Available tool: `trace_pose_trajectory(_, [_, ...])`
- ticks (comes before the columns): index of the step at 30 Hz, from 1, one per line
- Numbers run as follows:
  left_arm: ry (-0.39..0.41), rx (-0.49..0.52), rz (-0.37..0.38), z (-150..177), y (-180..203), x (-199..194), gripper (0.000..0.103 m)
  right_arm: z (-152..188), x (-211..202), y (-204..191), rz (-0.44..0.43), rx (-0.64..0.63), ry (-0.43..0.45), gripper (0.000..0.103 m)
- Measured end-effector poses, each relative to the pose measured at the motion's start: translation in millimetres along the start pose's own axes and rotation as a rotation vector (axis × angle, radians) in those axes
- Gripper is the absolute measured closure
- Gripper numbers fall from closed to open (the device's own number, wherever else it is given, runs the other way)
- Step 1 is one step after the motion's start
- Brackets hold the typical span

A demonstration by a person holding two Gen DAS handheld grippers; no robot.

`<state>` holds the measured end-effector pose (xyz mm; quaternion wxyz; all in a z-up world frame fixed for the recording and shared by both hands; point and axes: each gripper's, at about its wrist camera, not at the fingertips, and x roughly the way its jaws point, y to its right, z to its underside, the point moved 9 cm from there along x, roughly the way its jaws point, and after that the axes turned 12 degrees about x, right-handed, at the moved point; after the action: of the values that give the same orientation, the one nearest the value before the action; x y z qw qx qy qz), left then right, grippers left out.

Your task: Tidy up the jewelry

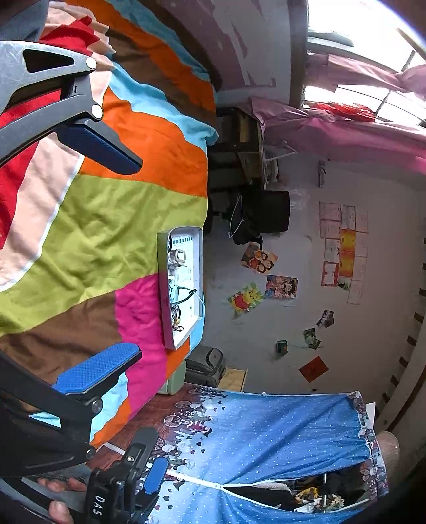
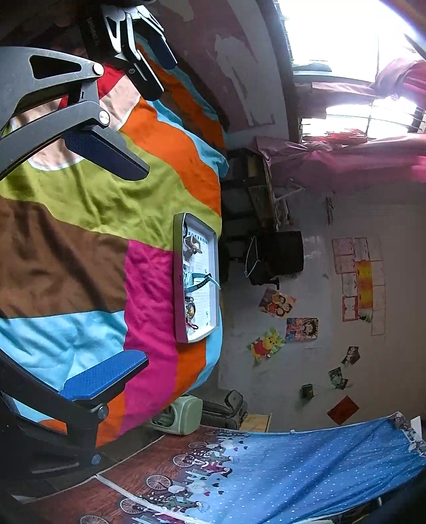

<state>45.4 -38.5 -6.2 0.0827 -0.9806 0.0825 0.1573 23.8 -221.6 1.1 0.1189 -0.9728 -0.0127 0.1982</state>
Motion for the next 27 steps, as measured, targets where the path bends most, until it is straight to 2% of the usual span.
trace_pose_trajectory(27, [-0.002,-0.005,-0.002,3.6,-3.6,2.1,0.0,0.3,-2.5,0.4,0.008,0.014,0.012,0.001])
